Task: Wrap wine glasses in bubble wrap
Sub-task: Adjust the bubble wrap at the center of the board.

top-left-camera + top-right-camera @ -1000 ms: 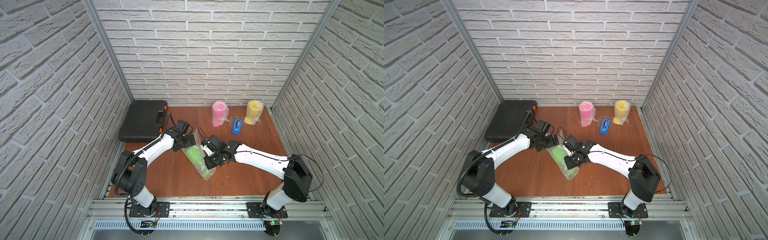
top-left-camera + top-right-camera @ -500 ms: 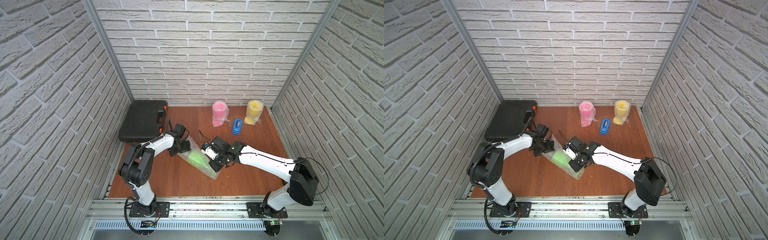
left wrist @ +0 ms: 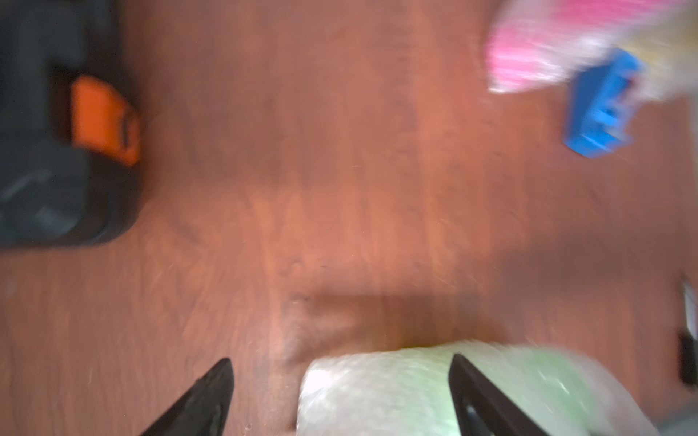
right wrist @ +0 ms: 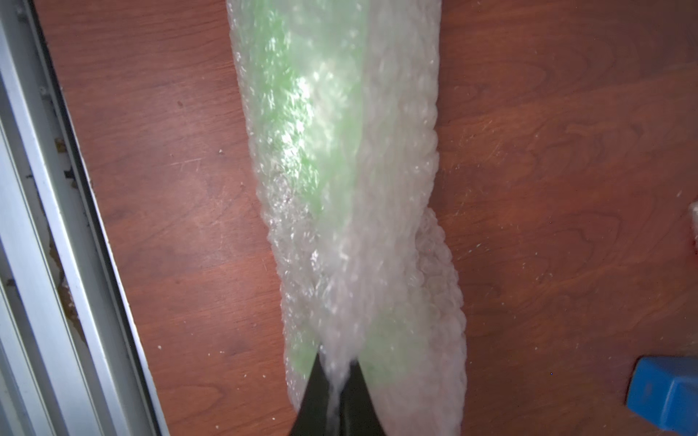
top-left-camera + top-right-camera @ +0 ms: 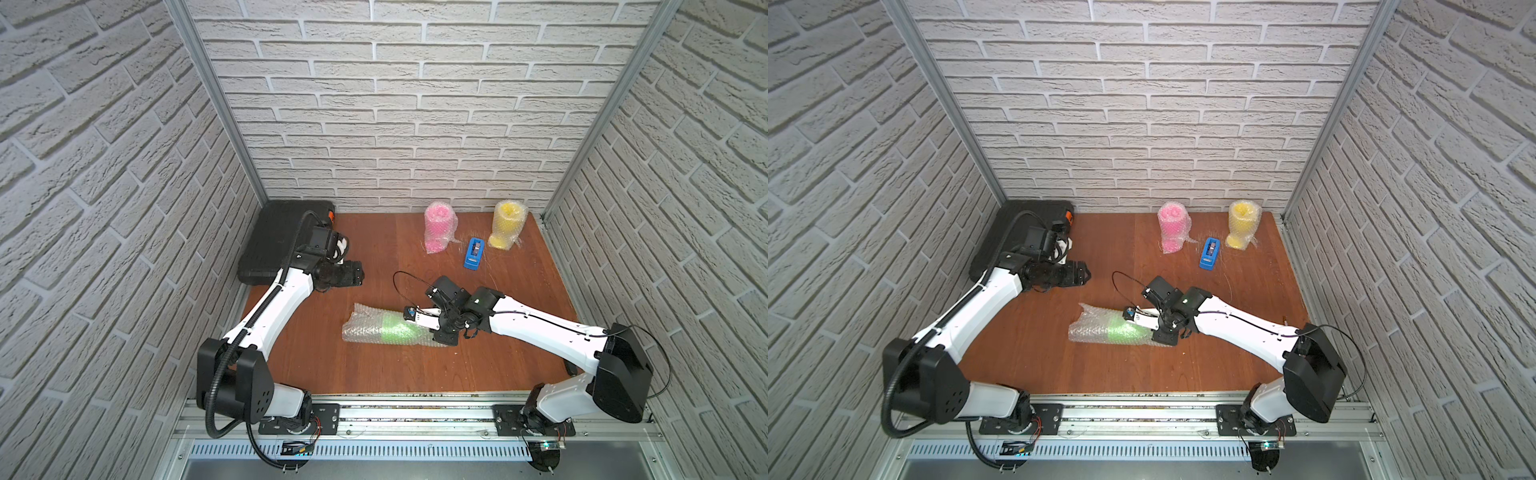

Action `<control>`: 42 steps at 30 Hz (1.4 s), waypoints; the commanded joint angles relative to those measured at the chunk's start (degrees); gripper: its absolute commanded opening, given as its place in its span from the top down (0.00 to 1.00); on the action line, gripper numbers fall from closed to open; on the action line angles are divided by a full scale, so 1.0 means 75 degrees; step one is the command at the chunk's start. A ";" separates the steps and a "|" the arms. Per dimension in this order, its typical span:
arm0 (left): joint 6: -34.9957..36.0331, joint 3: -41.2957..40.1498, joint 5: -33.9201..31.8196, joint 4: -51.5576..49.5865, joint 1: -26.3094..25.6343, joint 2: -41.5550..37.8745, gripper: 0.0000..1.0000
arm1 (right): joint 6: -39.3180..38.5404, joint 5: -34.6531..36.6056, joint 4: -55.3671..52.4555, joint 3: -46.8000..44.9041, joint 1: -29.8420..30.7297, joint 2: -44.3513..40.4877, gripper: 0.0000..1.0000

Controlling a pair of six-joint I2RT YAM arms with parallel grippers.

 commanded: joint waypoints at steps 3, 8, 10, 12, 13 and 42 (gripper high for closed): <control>0.3477 -0.0323 0.2693 0.0375 -0.0599 -0.0356 0.11 | -0.1306 -0.1310 -0.0284 0.0246 -0.0577 -0.0178 0.97; 0.4977 -0.1376 0.3809 0.1294 -0.0909 -0.0716 0.02 | -0.1500 -0.2079 -0.0453 0.0391 -0.0948 -0.0059 0.97; 0.5405 -0.1650 0.4269 0.1451 -0.1039 -0.0786 0.02 | -0.1504 -0.2339 -0.0551 0.0462 -0.1064 0.0020 0.97; 0.6062 -0.1826 0.4454 0.1322 -0.1266 -0.0862 0.02 | -0.1515 -0.2602 -0.0718 0.0552 -0.1199 0.0143 0.97; 0.6464 -0.1914 0.4403 0.1216 -0.1410 -0.0903 0.02 | -0.1521 -0.2753 -0.0807 0.0606 -0.1279 0.0224 0.98; 0.8276 -0.3437 0.0026 0.2226 -0.3879 -0.1447 0.50 | -0.2043 -0.5229 -0.3438 0.1999 -0.2234 0.2612 0.97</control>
